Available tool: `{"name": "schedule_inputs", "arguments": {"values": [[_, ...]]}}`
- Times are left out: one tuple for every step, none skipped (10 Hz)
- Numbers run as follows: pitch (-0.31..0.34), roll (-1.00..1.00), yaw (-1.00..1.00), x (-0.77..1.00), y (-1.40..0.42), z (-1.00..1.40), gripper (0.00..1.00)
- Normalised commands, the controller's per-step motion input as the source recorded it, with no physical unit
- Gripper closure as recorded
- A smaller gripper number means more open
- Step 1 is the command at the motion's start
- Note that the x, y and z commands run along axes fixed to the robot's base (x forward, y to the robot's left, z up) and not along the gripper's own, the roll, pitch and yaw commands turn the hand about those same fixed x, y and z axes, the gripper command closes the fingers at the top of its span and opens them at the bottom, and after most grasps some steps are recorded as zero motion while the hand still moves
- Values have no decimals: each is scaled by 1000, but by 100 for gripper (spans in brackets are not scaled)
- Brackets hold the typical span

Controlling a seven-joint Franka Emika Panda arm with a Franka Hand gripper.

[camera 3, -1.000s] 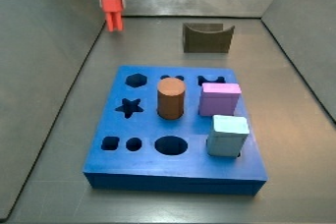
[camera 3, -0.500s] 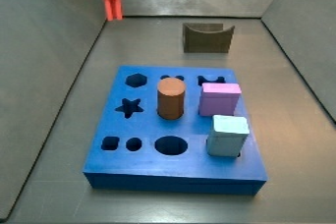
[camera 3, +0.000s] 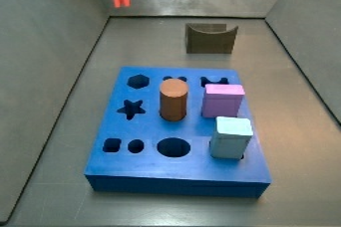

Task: Pick up the 3 prong object. Move up. Move to above the board. Insert the 3 prong object.
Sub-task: Move to above the board.

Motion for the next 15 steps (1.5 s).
{"name": "schedule_inputs", "arguments": {"values": [[67,10,-30,84,202,1000,100],[72,5,-29,75,190,1000,100],[68,7,-28,66,178,1000,100],[66,10,-29,57,170,1000,100],[63,10,-27,48,156,1000,100],[62,12,-26,42,146,1000,100],[63,12,-20,34,135,1000,100],[62,11,-15,29,127,1000,100],[63,13,-13,21,115,1000,100],[65,16,-12,15,108,1000,100],[65,22,-13,8,95,1000,100],[66,23,-13,3,82,1000,100],[69,26,-13,3,69,1000,100],[75,28,-14,0,49,900,100],[76,32,-13,-2,26,701,100]]}}
